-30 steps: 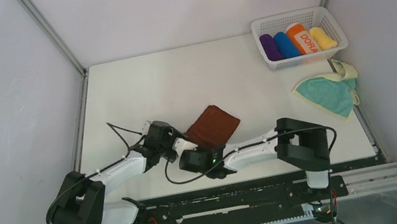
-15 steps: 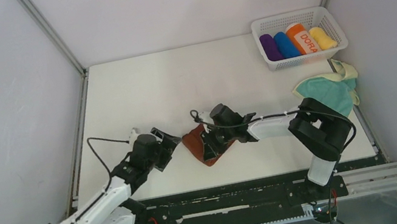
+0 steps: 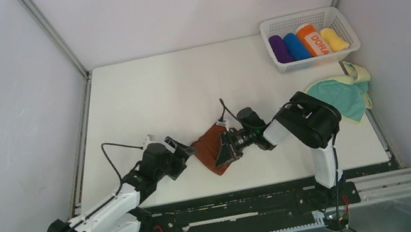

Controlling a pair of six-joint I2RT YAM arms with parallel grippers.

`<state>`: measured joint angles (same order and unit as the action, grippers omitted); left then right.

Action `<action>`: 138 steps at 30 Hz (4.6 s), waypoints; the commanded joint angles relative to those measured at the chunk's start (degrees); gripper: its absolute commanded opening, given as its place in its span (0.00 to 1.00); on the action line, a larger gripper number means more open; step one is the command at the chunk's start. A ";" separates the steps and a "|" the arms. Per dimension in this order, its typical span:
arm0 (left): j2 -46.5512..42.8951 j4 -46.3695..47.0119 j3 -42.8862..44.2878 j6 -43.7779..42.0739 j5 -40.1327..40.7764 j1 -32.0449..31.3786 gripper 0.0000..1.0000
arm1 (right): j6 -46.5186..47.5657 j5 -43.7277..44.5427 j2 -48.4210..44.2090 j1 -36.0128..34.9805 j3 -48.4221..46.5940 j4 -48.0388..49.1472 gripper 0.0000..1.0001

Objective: Roll the towels
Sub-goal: Roll the towel at the center of the board.

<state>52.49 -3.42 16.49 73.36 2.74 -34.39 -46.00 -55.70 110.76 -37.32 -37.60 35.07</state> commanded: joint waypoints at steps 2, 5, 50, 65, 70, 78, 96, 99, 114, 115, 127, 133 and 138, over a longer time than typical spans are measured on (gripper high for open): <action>5.41 6.63 2.72 -0.70 -1.80 -0.92 0.86 | -8.00 -2.59 5.72 2.08 1.89 8.77 0.04; 9.10 7.78 4.85 -1.32 -1.68 -1.02 0.84 | -8.89 -2.71 7.08 2.57 1.92 9.57 0.05; 16.55 -23.23 14.72 7.28 7.76 -1.56 0.31 | 43.71 80.77 -20.80 -40.39 -18.57 -45.28 0.61; 17.04 -24.43 15.09 8.81 7.09 -1.56 0.32 | 49.76 87.86 -7.34 -44.51 -20.15 -43.74 0.58; 15.64 -25.09 15.21 9.01 7.59 -1.56 0.40 | 49.87 88.63 -5.31 -44.15 -20.51 -44.48 0.49; 3.97 -24.59 12.49 8.46 13.49 -1.56 0.83 | 46.70 66.15 -10.50 -36.90 -20.49 -46.07 0.26; -14.52 -18.81 6.13 -0.60 12.41 -1.56 0.98 | 8.48 6.23 -9.22 -6.86 -1.99 -5.46 0.18; -12.16 -14.27 4.97 -0.80 9.38 -1.56 0.98 | -1.12 2.94 -4.73 -2.99 1.34 5.89 0.19; 8.12 -2.53 8.48 -1.12 4.22 -1.64 0.85 | -18.03 -0.99 9.88 1.51 3.67 21.80 0.20; 9.48 -2.04 8.70 -1.12 4.17 -1.64 0.84 | -17.99 -0.87 10.04 1.63 3.61 21.49 0.21; 23.21 -1.24 10.02 0.38 3.35 -1.73 0.67 | -2.68 5.10 -0.67 1.49 2.32 -2.52 0.38; 24.41 -4.58 10.17 0.32 4.81 -1.73 0.61 | 12.18 15.85 -13.75 -0.43 -2.86 -27.82 0.50; 24.71 -6.13 10.99 -0.04 5.28 -1.73 0.60 | 22.20 32.78 -22.91 -6.06 -8.80 -45.75 0.57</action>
<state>75.09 -1.39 27.16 74.54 5.74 -35.88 -36.05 -38.35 94.67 -39.09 -41.45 7.60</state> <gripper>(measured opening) 0.606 0.553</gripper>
